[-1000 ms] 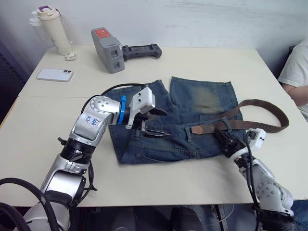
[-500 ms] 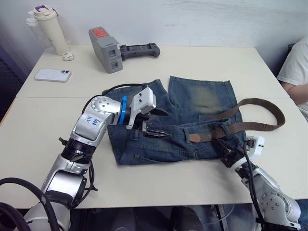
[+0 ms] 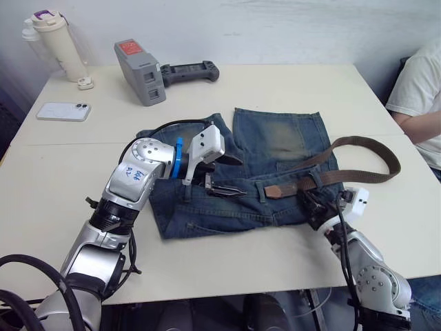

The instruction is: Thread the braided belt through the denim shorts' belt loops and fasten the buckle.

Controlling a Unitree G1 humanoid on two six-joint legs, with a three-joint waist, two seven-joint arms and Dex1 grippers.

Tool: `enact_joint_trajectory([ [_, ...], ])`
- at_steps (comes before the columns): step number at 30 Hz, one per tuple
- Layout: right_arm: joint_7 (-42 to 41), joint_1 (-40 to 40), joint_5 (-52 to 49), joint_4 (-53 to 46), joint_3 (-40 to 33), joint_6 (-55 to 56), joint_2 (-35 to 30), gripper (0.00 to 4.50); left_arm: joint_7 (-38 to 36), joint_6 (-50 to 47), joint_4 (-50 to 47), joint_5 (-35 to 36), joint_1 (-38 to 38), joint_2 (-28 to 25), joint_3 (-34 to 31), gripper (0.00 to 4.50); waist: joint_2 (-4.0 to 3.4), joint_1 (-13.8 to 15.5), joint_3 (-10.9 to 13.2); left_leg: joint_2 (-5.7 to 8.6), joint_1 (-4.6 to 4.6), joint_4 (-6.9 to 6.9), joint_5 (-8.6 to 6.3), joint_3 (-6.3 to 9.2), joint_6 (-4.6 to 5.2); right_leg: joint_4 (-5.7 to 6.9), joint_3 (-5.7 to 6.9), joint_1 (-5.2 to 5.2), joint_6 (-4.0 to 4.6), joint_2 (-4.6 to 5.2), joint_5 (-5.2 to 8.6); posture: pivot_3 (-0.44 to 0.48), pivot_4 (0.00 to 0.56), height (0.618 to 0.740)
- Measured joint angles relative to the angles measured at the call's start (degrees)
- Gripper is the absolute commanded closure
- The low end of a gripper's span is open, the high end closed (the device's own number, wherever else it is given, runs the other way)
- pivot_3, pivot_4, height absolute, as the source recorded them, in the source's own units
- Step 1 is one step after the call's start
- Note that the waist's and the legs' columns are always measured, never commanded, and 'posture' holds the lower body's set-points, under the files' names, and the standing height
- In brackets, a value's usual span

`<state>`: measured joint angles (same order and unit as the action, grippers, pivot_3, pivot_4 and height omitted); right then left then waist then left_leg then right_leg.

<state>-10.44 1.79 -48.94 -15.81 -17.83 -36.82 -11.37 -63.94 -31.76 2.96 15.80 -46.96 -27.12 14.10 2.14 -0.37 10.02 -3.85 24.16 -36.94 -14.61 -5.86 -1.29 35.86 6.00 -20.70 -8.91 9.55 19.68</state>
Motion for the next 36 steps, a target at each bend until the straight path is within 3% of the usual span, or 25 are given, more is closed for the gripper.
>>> enact_joint_trajectory([
  [17,3.79,1.3,-1.35,-5.2,6.15,-5.33,4.49,4.45,0.05,0.1,0.0,-0.28,0.23,-0.19,0.0,0.0,-0.48,0.08,0.29,0.0,0.02,0.0,-0.01,-0.08,-0.01,0.03,-0.07,-0.09,0.01,0.0,0.0,0.0,0.15,0.74],
  [36,9.14,4.97,-2.23,-8.79,11.76,-9.94,7.16,4.45,-0.79,-5.58,-2.59,0.48,2.4,-5.14,-0.37,0.0,-0.69,0.15,0.42,-0.01,0.16,0.04,0.0,-0.39,-0.01,0.22,-0.36,-0.55,0.01,0.0,0.0,0.0,0.15,0.74],
])
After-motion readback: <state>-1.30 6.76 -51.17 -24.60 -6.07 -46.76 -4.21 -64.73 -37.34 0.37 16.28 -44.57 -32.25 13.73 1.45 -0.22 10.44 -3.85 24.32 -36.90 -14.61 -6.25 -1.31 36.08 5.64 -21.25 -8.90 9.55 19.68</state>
